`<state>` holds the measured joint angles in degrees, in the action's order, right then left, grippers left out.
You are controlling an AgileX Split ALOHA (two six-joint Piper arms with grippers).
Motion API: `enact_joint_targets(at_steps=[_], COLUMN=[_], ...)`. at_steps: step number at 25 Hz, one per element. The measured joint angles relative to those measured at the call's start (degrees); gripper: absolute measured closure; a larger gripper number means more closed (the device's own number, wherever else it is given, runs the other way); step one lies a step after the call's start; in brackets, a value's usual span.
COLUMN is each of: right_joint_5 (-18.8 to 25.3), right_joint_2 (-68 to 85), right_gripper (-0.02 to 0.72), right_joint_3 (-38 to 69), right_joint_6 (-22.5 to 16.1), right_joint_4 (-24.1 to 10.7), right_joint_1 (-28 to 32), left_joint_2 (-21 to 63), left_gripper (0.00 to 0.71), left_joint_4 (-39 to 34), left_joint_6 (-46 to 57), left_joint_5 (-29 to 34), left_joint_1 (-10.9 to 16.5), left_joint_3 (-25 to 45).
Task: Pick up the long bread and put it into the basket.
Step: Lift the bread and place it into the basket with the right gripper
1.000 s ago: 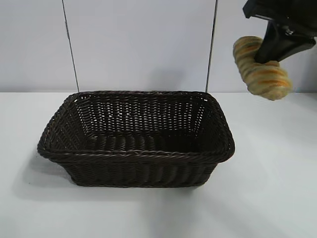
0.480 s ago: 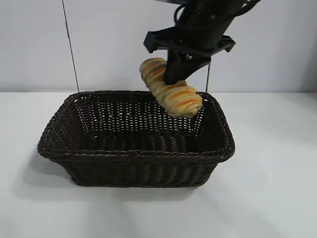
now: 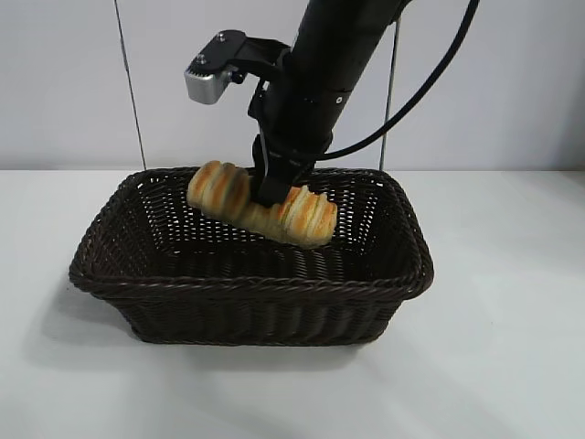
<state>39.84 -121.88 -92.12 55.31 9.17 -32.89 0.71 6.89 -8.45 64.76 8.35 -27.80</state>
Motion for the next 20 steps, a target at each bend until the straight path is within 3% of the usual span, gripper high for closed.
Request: enact_joint_targets(at_steps=[8, 10, 12, 16, 18, 20], right_joint_5=[-1.9, -1.9, -1.9, -0.8, 0.4, 1.7], right_joint_2=[-2.9, -2.9, -2.8, -1.5, -0.7, 0.1], right_gripper=[0.641, 0.613, 0.526, 0.153, 0.06, 0.029], right_joint_3=[0.0, 0.0, 0.0, 0.0, -0.2, -1.2], right_joint_6=[0.0, 0.0, 0.0, -0.1, -0.8, -3.1], right_joint_4=[1.0, 1.2, 1.5, 1.7, 1.7, 1.8], right_joint_1=[0.0, 0.0, 0.0, 0.0, 0.0, 0.0], left_joint_2=[0.0, 0.0, 0.0, 0.0, 0.0, 0.0], left_gripper=[0.032, 0.032, 0.032, 0.032, 0.032, 0.032], left_joint_4=[0.0, 0.0, 0.0, 0.0, 0.0, 0.0], left_joint_6=[0.0, 0.0, 0.0, 0.0, 0.0, 0.0], left_joint_5=[0.0, 0.0, 0.0, 0.0, 0.0, 0.0], left_joint_1=[0.0, 0.0, 0.0, 0.0, 0.0, 0.0], left_joint_3=[0.0, 0.0, 0.0, 0.0, 0.0, 0.0])
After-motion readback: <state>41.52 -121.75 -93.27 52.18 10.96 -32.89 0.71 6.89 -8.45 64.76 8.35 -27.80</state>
